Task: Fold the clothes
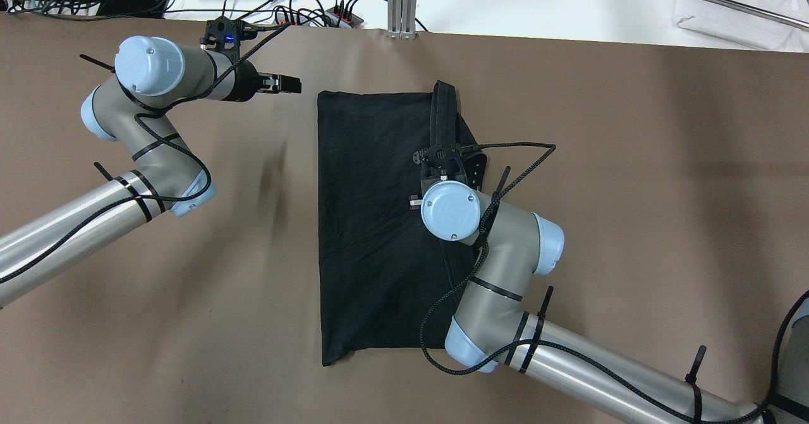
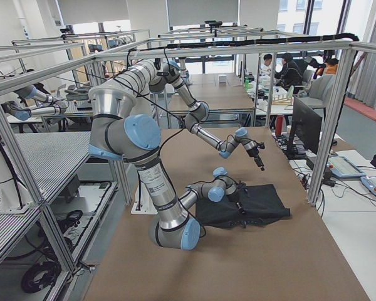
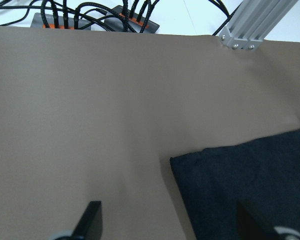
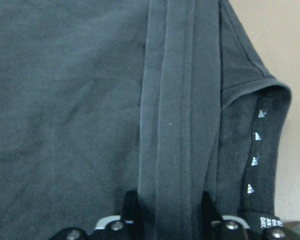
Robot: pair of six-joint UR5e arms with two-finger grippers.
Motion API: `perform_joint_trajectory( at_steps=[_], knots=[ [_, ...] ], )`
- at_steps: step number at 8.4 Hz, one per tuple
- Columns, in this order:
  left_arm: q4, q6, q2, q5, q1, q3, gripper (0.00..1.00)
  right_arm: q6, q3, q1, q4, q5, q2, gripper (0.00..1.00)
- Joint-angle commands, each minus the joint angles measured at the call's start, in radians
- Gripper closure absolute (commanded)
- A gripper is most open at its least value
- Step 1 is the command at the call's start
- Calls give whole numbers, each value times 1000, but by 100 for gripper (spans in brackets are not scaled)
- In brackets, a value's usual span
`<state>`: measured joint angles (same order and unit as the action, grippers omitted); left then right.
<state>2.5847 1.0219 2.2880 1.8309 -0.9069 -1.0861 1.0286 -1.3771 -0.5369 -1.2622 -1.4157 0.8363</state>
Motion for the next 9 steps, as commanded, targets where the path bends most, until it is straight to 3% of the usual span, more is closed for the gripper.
perform_joint_trajectory(
  at_steps=[1,5,9],
  knots=[
    [-1,0,1,-1,0,0,6,-30,-10,-23,0,-2,13,82],
    [0,1,4,-4,0,-2,6,-71,-11,-52,4,-3,32,77],
    [3,4,4,-4,0,-8,6,-116,-80,-98,6,-39,90,62]
  ],
)
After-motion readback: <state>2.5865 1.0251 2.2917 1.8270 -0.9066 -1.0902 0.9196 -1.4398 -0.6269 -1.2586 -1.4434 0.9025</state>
